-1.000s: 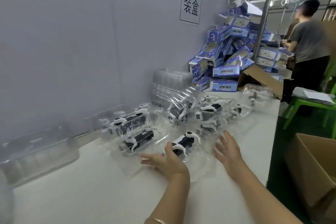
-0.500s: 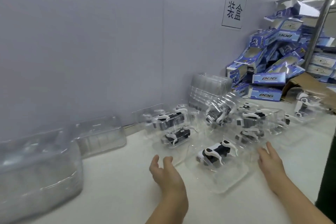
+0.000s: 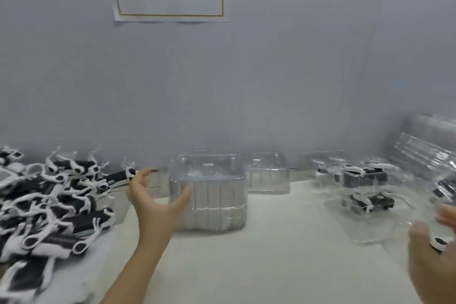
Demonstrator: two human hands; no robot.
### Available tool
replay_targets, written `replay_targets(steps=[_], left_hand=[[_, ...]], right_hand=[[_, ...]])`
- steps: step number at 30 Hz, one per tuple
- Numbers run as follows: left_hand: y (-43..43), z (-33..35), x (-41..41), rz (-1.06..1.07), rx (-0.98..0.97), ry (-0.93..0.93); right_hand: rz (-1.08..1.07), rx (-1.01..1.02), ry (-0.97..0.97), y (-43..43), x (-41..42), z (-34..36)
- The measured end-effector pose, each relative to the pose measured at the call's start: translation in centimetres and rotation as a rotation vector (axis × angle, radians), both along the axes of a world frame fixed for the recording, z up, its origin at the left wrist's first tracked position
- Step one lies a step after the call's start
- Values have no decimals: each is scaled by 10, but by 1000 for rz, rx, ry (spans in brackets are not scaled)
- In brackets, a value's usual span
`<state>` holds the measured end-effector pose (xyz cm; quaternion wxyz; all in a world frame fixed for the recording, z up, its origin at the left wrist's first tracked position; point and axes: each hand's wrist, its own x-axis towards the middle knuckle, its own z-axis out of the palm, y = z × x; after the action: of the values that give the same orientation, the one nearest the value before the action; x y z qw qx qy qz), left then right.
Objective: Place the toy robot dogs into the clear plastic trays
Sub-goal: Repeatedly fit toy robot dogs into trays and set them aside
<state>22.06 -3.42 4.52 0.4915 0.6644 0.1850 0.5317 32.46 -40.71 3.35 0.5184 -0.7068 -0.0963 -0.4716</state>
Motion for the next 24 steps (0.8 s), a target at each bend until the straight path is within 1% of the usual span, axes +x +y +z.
replay_targets(steps=[1, 2, 3, 5, 6, 7, 8, 10, 12, 14, 17, 21, 24], left_hand=[[8, -11, 4, -66, -40, 97], [15, -23, 7, -125, -66, 200], [19, -34, 8, -177, -88, 293], [24, -54, 12, -285, -144, 399], [23, -60, 14, -352, -176, 410], [23, -65, 17, -409, -197, 399], [24, -69, 21, -425, -215, 371], [27, -74, 31, -420, -243, 285], [28, -74, 36, -392, -268, 228], [30, -75, 37, -375, -273, 214], [29, -76, 37, -384, -281, 215], [29, -76, 36, -377, -288, 226], [29, -75, 36, -379, -301, 233]], right_hand=[[110, -115, -86, 23, -8, 11], [219, -235, -123, 53, -10, 19], [326, -388, -85, 84, -12, 25], [519, -597, 61, 144, -11, 35], [545, -688, 101, 167, -4, 35], [544, -803, 96, 188, 2, 36], [524, -935, 100, 207, 8, 38], [445, -1179, 112, 238, 18, 39], [376, -1308, 108, 256, 23, 39], [359, -1319, 46, 263, 29, 39], [430, -1304, 5, 264, 37, 41], [507, -1193, -27, 262, 40, 42], [517, -1143, -24, 261, 42, 46]])
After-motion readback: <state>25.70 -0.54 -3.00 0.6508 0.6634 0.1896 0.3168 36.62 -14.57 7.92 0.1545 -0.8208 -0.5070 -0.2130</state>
